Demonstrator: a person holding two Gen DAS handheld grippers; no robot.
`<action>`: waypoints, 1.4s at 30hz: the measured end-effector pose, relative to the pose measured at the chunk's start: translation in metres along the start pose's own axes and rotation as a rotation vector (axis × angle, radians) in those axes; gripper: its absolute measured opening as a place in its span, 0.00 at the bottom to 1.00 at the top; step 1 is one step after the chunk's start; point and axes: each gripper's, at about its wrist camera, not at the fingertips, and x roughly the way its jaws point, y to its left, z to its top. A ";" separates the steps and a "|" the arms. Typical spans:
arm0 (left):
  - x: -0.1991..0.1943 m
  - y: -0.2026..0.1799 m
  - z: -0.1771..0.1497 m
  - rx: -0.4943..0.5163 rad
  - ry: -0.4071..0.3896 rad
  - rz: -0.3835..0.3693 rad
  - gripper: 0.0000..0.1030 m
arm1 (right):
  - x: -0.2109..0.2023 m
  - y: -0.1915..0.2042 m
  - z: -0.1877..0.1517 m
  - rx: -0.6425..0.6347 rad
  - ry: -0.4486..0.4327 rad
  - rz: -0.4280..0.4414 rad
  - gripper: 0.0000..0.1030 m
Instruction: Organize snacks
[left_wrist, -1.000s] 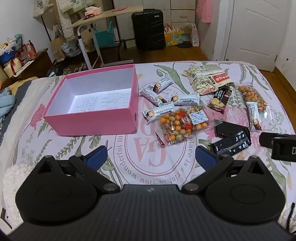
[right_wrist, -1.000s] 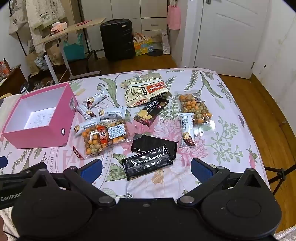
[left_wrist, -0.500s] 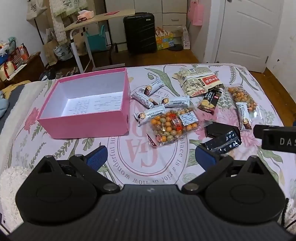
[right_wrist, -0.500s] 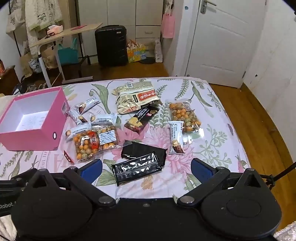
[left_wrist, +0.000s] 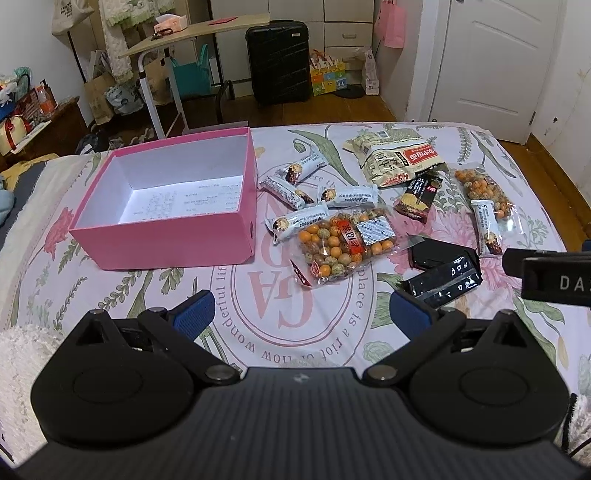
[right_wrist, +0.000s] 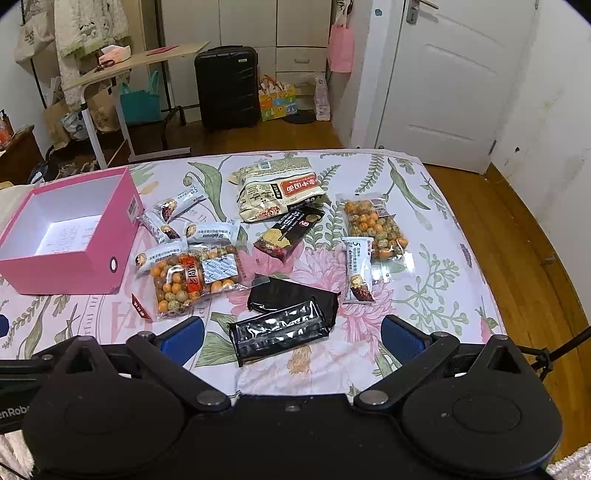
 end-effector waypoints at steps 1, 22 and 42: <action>0.000 0.000 0.000 0.000 0.000 0.000 1.00 | 0.000 -0.001 0.000 0.000 0.000 0.000 1.00; 0.008 0.001 -0.001 0.007 0.013 -0.004 1.00 | 0.003 0.001 0.000 -0.004 0.004 -0.002 1.00; -0.001 0.033 0.016 0.039 -0.025 -0.070 0.97 | -0.022 0.008 0.036 -0.229 -0.042 0.144 1.00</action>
